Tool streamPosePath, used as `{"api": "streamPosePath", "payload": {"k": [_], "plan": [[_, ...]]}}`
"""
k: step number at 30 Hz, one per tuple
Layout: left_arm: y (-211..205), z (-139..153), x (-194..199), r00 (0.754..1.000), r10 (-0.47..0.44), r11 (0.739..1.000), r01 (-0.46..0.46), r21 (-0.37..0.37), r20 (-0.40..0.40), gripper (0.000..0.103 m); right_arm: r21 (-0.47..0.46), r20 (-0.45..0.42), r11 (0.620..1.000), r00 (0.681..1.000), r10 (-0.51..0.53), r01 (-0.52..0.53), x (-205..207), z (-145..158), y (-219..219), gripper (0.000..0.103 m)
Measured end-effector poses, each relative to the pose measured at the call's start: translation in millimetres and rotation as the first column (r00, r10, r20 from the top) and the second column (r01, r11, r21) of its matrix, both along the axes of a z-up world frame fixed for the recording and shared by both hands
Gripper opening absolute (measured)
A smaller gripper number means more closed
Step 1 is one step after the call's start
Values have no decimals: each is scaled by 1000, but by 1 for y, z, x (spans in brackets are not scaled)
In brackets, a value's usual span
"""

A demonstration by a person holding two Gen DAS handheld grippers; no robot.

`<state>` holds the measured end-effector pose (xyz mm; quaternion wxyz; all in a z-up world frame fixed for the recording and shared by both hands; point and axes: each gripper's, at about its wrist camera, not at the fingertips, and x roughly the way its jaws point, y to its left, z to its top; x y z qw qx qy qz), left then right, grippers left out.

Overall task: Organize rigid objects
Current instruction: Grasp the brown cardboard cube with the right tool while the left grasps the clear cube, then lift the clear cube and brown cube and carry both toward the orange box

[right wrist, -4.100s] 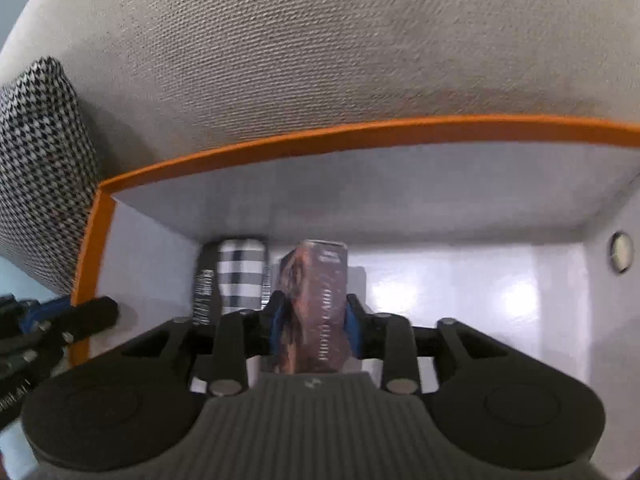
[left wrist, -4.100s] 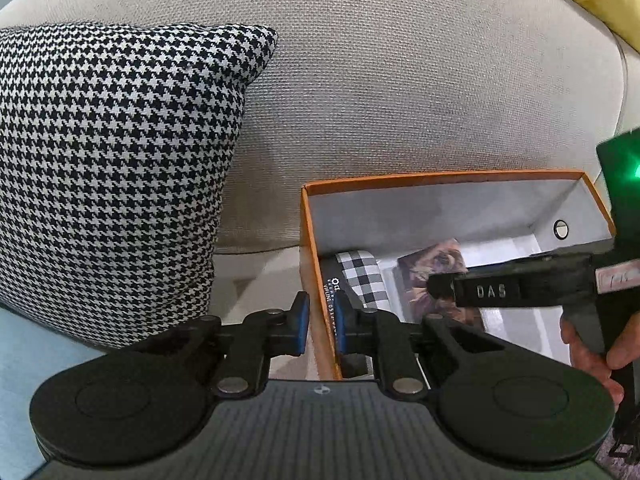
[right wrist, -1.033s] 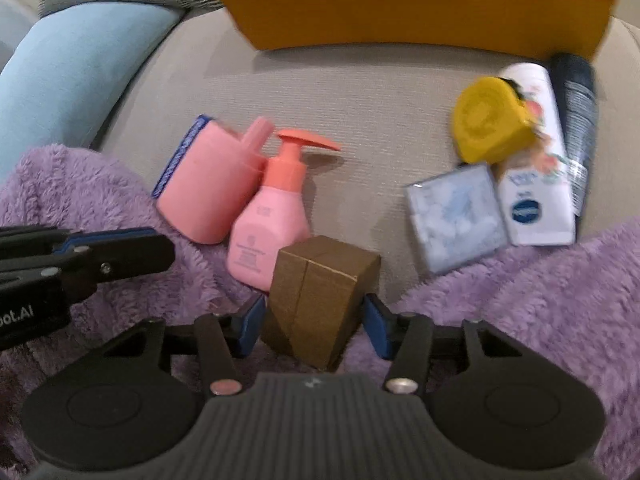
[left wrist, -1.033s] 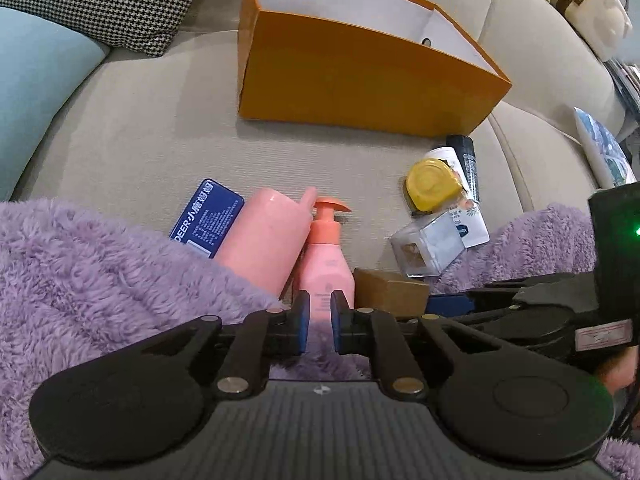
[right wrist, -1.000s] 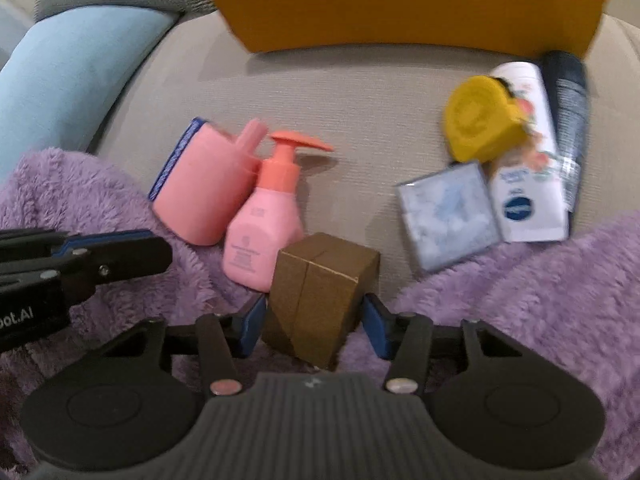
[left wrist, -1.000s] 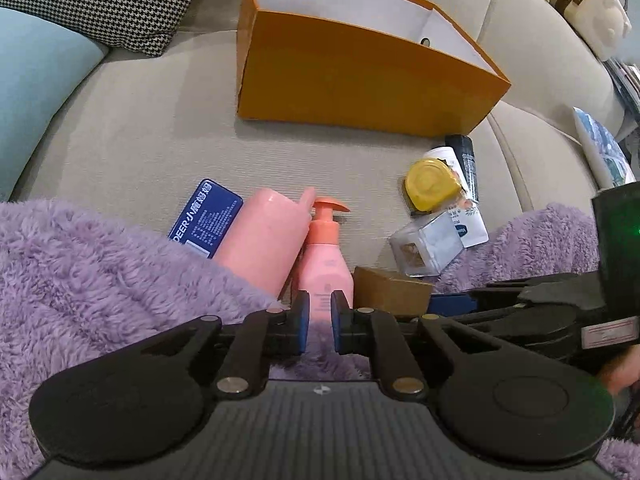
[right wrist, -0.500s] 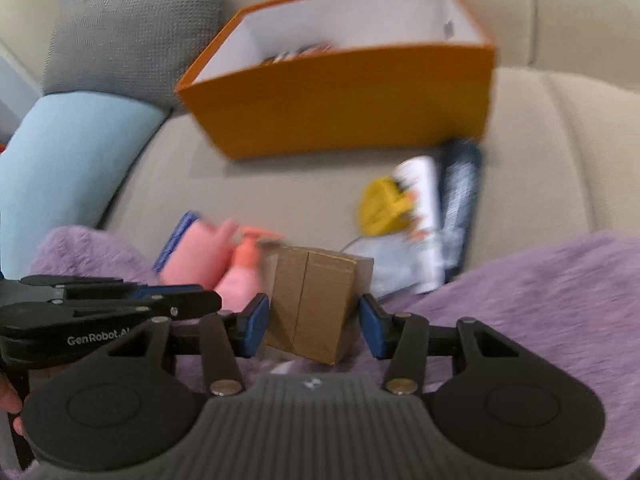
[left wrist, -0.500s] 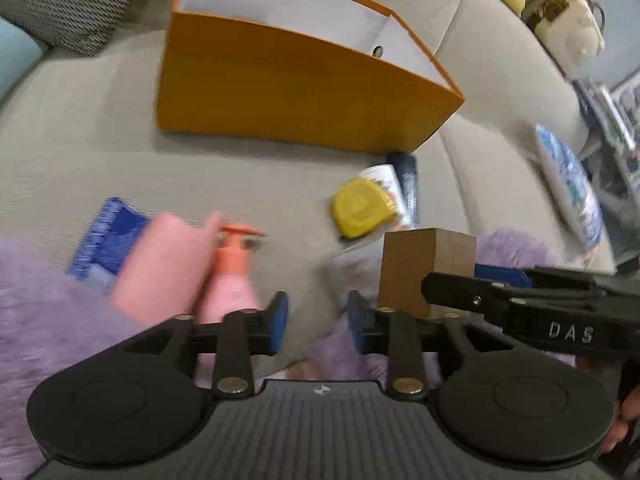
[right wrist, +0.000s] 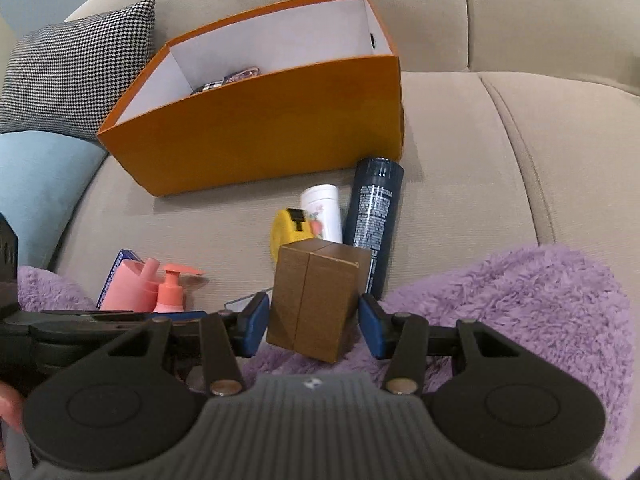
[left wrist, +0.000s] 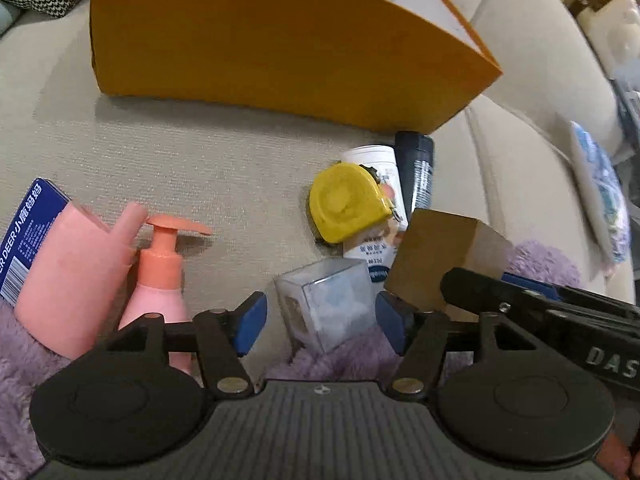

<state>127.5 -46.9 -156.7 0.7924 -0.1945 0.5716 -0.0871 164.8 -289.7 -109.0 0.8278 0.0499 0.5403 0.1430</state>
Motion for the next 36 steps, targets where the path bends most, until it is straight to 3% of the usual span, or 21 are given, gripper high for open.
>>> {"api": "streamPosePath", "payload": {"k": [6, 16, 24, 36], "plan": [[-21, -10, 14, 999, 16, 998, -13, 65, -42, 71, 33, -27, 999, 1000, -10, 11, 10, -2, -9, 50], [-21, -8, 14, 999, -16, 997, 18, 80, -30, 63, 63, -41, 998, 999, -26, 28, 22, -10, -14, 50], [4, 8, -1, 1000, 23, 1000, -24, 11, 12, 60, 14, -12, 1000, 1000, -8, 8, 15, -4, -6, 49], [41, 41, -7, 990, 115, 991, -109, -73, 81, 59, 17, 21, 999, 999, 45, -46, 12, 14, 15, 49]]}}
